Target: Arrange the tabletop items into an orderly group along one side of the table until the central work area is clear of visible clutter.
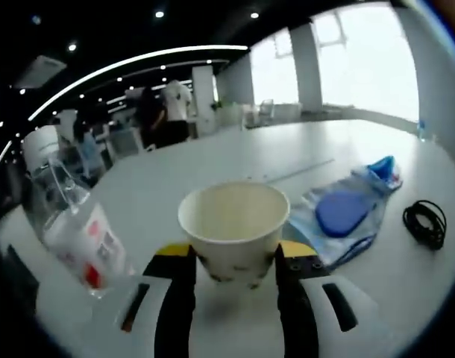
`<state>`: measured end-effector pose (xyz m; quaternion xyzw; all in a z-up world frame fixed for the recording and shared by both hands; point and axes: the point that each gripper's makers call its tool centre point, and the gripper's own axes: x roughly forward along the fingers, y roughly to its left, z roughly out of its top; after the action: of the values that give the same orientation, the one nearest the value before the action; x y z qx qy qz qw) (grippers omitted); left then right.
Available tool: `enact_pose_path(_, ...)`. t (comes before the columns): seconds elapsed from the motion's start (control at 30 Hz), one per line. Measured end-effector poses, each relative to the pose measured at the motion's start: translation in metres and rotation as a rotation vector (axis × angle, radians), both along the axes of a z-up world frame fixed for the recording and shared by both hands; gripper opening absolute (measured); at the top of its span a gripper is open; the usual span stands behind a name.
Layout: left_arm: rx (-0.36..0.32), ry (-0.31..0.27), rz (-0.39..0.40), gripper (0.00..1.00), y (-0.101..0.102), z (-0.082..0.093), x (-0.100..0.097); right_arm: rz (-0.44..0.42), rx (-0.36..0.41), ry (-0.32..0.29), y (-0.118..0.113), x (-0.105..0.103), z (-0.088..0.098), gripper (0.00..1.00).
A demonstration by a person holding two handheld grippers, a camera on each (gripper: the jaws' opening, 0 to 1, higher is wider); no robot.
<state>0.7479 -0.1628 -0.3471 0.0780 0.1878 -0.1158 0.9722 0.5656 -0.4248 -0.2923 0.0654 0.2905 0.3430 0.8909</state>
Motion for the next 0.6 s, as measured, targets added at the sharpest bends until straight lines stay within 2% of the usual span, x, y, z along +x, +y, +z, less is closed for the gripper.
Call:
enact_pose_path(0.07,0.014,0.004,0.019,0.39,0.003,-0.004,0.001,-0.006,-0.003,0.007,-0.001,0.000,-0.002,0.87)
enact_pose_path(0.23,-0.015,0.016,0.041,0.39,0.001,-0.017,0.000,-0.004,-0.001,0.017,-0.001,-0.002,-0.004,0.87)
enact_pose_path(0.33,-0.030,0.011,0.051,0.40,-0.002,-0.015,0.003,-0.003,-0.004,0.018,-0.002,-0.002,-0.004,0.89)
enact_pose_path(0.6,0.004,0.035,0.091,0.42,0.002,-0.016,0.005,-0.006,0.000,0.010,-0.004,0.000,-0.002,0.94)
